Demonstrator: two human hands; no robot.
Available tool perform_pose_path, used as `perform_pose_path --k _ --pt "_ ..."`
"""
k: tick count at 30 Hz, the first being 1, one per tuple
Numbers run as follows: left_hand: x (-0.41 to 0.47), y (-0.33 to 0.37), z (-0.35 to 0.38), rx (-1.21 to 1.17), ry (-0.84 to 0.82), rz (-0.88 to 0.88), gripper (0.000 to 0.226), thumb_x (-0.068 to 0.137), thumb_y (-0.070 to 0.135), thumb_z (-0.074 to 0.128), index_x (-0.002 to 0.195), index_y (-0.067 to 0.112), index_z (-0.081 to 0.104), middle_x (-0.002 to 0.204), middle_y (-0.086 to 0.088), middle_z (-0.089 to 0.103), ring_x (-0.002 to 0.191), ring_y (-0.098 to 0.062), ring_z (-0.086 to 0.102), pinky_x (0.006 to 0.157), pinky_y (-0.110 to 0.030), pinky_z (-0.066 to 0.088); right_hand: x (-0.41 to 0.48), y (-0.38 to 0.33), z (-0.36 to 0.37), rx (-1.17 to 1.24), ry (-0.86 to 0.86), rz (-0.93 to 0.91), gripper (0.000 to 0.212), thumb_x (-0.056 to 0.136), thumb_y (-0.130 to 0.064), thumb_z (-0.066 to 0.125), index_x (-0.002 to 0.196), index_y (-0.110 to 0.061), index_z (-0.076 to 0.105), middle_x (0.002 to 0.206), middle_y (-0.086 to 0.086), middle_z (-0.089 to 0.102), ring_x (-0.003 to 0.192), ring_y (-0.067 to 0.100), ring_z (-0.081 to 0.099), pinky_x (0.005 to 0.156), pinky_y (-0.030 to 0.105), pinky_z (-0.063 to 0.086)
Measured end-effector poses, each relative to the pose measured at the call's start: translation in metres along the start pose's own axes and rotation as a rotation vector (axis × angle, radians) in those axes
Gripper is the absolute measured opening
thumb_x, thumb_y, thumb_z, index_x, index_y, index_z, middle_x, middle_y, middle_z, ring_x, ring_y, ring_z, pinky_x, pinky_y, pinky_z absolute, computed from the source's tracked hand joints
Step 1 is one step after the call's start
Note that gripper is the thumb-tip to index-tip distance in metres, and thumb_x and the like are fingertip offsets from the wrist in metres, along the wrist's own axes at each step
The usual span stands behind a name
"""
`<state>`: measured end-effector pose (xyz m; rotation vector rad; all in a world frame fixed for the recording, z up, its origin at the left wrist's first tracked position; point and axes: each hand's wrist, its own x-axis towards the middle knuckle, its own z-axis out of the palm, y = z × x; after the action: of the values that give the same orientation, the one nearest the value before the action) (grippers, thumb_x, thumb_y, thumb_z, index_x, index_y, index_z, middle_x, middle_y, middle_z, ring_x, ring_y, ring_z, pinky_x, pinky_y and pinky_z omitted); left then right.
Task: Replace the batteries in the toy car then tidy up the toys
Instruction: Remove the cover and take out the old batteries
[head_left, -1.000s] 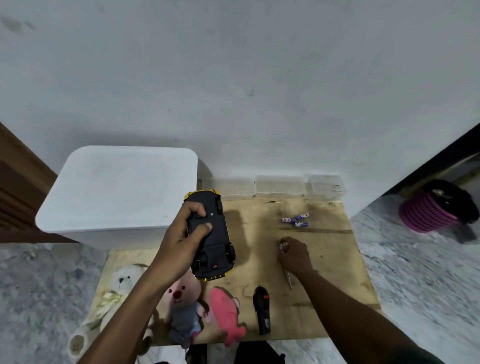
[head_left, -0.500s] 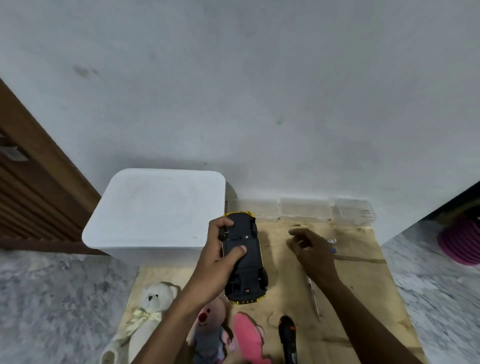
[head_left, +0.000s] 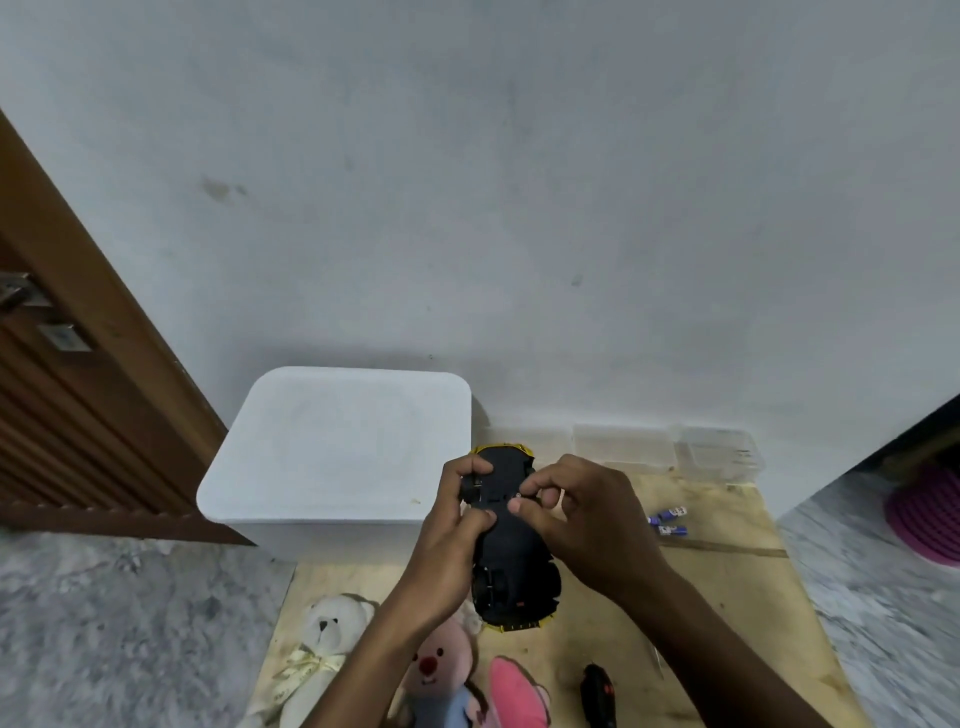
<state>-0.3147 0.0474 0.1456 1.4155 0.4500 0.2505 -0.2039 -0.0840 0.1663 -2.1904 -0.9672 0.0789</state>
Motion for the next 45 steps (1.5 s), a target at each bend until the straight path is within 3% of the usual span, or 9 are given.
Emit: perform_pose_path --k 6,9,13,22,29,31,36,40,45 --pt "0.000 -0.002 -0.005 0.002 -0.030 -0.004 0.038 0.097 -0.005 0.041 0.119 0.025 0.049 0.096 0.019 0.068 0.075 -0.005 0.064 0.060 -0.022 0.051 0.002 -0.008 0.002 -0.002 -0.030 0.068 0.008 0.080 -0.035 0.077 0.078 -0.028 0.076 0.068 -0.009 0.063 0.058 0.004 0.051 0.059 0.022 0.041" --pt "0.001 -0.003 -0.008 -0.021 -0.048 -0.024 0.040 0.082 0.013 0.042 0.117 0.028 0.052 0.104 0.016 0.068 0.085 -0.007 0.065 0.064 -0.026 0.052 0.003 -0.010 0.003 -0.022 -0.009 0.059 0.009 0.081 -0.029 0.076 0.073 -0.025 0.076 0.065 -0.010 0.063 0.054 0.003 0.049 0.058 0.020 0.038" --pt "0.006 -0.007 -0.011 -0.081 -0.046 -0.047 0.047 0.074 0.014 0.039 0.115 0.029 0.056 0.114 0.008 0.068 0.093 -0.010 0.065 0.070 -0.031 0.052 0.005 -0.013 0.004 -0.079 -0.028 0.015 0.009 0.084 -0.026 0.073 0.077 -0.022 0.076 0.066 -0.016 0.057 0.056 0.002 0.051 0.058 0.020 0.040" --pt "0.009 0.000 -0.011 -0.082 -0.040 -0.049 0.044 0.075 0.016 0.039 0.109 0.037 0.056 0.108 0.011 0.067 0.082 -0.009 0.063 0.062 -0.031 0.050 0.011 -0.012 0.010 -0.085 0.019 0.005 0.022 0.081 -0.034 0.064 0.068 -0.018 0.068 0.060 -0.008 0.058 0.057 0.012 0.056 0.056 0.034 0.050" --pt "0.008 0.002 -0.012 -0.082 -0.029 -0.055 0.044 0.087 0.002 0.035 0.115 0.031 0.053 0.108 0.008 0.068 0.077 -0.007 0.060 0.057 -0.024 0.049 0.018 -0.016 0.012 -0.101 0.039 -0.089 0.017 0.073 -0.021 0.066 0.059 -0.012 0.062 0.049 -0.002 0.053 0.046 0.014 0.047 0.047 0.030 0.043" --pt "0.008 0.002 -0.013 -0.092 -0.028 -0.063 0.043 0.081 0.009 0.038 0.115 0.030 0.054 0.113 0.003 0.066 0.077 -0.008 0.060 0.057 -0.024 0.049 0.019 -0.016 0.011 -0.090 0.019 -0.129 0.012 0.073 -0.017 0.065 0.064 -0.010 0.066 0.050 -0.001 0.053 0.045 0.014 0.047 0.046 0.029 0.042" --pt "0.010 0.002 -0.018 -0.093 -0.042 -0.070 0.045 0.073 0.016 0.040 0.113 0.031 0.054 0.106 0.011 0.068 0.079 -0.010 0.060 0.058 -0.027 0.049 0.022 -0.014 0.009 -0.044 -0.005 -0.146 0.015 0.074 -0.023 0.067 0.078 -0.011 0.075 0.059 -0.012 0.055 0.053 0.008 0.052 0.051 0.026 0.047" --pt "0.010 0.001 -0.017 -0.098 -0.045 -0.057 0.045 0.075 0.015 0.040 0.115 0.030 0.054 0.105 0.013 0.068 0.081 -0.008 0.064 0.059 -0.028 0.051 0.022 -0.015 0.013 -0.062 0.046 -0.101 0.017 0.080 -0.025 0.078 0.068 -0.014 0.071 0.058 -0.010 0.056 0.051 0.006 0.049 0.051 0.021 0.040" --pt "0.010 0.004 -0.015 -0.104 -0.043 -0.051 0.046 0.075 0.016 0.040 0.118 0.029 0.053 0.103 0.014 0.068 0.079 -0.008 0.062 0.059 -0.030 0.050 0.024 -0.015 0.016 -0.101 0.059 -0.037 0.026 0.082 -0.026 0.075 0.060 -0.019 0.062 0.052 -0.010 0.050 0.048 0.006 0.045 0.052 0.021 0.035"
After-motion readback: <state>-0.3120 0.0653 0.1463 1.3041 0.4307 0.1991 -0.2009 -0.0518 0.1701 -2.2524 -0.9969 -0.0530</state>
